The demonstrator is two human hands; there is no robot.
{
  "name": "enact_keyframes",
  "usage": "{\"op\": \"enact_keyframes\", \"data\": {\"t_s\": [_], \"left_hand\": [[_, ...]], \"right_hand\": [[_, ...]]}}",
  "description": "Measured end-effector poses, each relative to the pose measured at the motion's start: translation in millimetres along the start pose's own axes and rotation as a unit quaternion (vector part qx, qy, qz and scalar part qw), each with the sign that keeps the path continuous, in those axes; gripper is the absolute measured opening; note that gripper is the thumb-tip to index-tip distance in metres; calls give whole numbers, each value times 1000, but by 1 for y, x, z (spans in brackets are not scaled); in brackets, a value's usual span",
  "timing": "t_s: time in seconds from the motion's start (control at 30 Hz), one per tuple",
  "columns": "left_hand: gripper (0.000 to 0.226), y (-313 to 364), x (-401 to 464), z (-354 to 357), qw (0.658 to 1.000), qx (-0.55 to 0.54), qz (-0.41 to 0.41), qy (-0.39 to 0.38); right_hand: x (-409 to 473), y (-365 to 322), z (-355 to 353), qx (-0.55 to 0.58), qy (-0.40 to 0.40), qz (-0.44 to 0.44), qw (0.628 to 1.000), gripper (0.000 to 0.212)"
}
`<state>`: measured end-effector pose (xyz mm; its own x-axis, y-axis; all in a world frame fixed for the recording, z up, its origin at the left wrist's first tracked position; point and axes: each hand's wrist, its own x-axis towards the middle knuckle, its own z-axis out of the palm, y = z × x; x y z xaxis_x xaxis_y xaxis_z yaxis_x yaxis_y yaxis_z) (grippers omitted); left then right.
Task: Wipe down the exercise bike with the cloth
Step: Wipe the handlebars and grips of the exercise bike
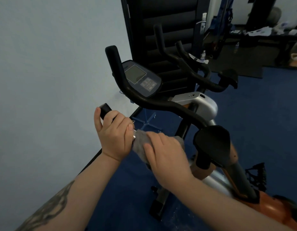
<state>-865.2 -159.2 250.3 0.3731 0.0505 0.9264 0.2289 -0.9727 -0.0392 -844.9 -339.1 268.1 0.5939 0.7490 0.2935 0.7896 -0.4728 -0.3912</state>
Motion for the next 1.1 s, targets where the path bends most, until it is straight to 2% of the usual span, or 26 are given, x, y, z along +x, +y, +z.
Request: {"op": "enact_keyframes", "data": {"t_s": [0.13, 0.23, 0.37, 0.47, 0.57, 0.67, 0.77, 0.87, 1.0, 1.1], "left_hand": [[48, -2, -1, 1, 1000, -18, 6, -4], [49, -4, 1, 3, 1000, -19, 13, 1], [52, -2, 1, 2, 1000, -26, 14, 3], [50, -5, 0, 1, 999, -37, 29, -5], [46, -7, 2, 2, 998, -51, 36, 4], [46, -7, 2, 4, 997, -59, 38, 15], [45, -9, 1, 5, 997, -61, 44, 19], [44, -9, 0, 7, 996, -65, 47, 28], [44, -9, 1, 8, 997, -62, 44, 31], [45, -9, 0, 6, 997, -58, 43, 27]], "right_hand": [[-27, 19, 5, 17, 70, 33, 997, 46], [-9, 1, 11, 39, 118, 97, 987, 42], [14, -11, 12, -11, 61, 98, 993, 54], [-7, 5, 13, 27, 110, 95, 989, 50], [-32, 0, 25, 94, 175, 174, 964, 45], [-36, -28, 41, 184, 198, 258, 928, 56], [-31, -46, 48, 256, 212, 298, 895, 61], [-17, -33, 43, 227, 208, 293, 905, 65], [8, 4, 19, 160, 124, 298, 933, 57], [-1, 5, 20, 138, 138, 263, 945, 58]]}}
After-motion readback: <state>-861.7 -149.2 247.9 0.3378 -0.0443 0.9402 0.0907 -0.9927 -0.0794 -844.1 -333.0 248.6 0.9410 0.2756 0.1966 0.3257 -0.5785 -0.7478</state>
